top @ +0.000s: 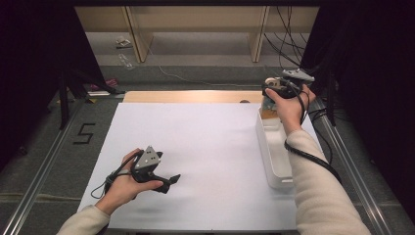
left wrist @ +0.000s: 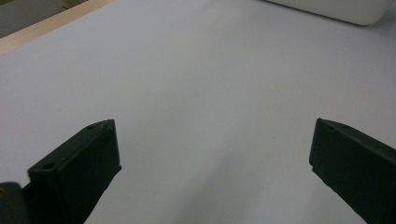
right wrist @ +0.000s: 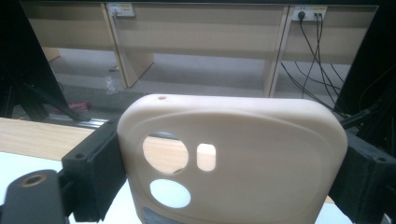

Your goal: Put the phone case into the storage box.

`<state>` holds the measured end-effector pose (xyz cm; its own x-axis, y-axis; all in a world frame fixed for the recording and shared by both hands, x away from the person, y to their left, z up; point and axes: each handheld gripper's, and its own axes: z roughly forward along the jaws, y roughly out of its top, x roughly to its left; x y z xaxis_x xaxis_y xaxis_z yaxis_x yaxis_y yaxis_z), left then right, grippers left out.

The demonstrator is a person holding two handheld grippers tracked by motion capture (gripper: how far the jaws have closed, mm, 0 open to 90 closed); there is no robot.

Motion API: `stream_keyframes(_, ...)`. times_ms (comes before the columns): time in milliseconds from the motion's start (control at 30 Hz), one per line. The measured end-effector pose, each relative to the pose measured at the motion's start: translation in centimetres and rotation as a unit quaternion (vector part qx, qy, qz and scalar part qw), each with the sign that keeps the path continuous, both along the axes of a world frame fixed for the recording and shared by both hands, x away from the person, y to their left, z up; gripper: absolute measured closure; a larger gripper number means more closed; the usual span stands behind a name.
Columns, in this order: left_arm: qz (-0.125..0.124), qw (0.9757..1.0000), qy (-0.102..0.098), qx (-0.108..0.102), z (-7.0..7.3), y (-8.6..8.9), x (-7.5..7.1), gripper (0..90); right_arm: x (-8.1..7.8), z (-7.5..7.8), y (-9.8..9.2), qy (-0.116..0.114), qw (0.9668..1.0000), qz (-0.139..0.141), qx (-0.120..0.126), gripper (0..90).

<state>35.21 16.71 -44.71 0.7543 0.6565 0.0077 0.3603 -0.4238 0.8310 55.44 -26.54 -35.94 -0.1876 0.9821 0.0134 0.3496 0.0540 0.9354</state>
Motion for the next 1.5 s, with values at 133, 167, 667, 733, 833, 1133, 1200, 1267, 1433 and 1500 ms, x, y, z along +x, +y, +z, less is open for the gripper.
stream_keyframes(133,-0.001,1.0000,0.000,0.001,0.0,0.0,0.0,1.2,0.0,-0.2,0.0,0.001,1.0000,0.000,-0.001,12.0)
stream_keyframes(167,-0.001,1.0000,0.000,0.001,0.0,0.0,0.0,1.2,0.0,-0.2,0.0,0.001,1.0000,0.000,0.000,12.0)
stream_keyframes(667,-0.001,1.0000,0.000,0.002,0.0,0.0,0.0,1.2,0.0,-0.7,-0.1,0.006,1.0000,-0.001,0.000,11.9)
stream_keyframes(733,-0.001,1.0000,0.000,0.002,0.0,0.0,0.0,1.2,0.0,-0.8,-0.1,0.007,1.0000,-0.001,0.000,11.9)
stream_keyframes(833,-0.002,1.0000,0.001,0.002,0.0,0.0,0.0,1.2,0.0,-1.0,-0.1,0.008,1.0000,-0.001,0.000,11.9)
stream_keyframes(1133,-0.002,1.0000,0.001,0.002,0.0,0.0,0.0,1.2,-0.1,-1.3,-0.2,0.010,0.9999,-0.002,0.001,11.9)
stream_keyframes(1200,-0.002,1.0000,0.001,0.002,0.0,0.0,0.0,1.2,-0.1,-1.4,-0.2,0.012,0.9999,-0.001,0.001,11.9)
stream_keyframes(1267,-0.002,1.0000,0.001,0.001,0.0,0.0,0.0,1.2,-0.1,-1.6,-0.2,0.014,0.9999,-0.002,0.001,11.9)
stream_keyframes(1433,-0.002,1.0000,0.001,0.002,0.0,0.0,0.0,1.2,-0.1,-2.0,-0.3,0.017,0.9998,-0.002,0.001,11.9)
stream_keyframes(1500,-0.002,1.0000,0.001,0.002,-0.1,0.0,0.0,1.2,-0.1,-2.1,-0.3,0.019,0.9998,-0.003,0.001,11.9)
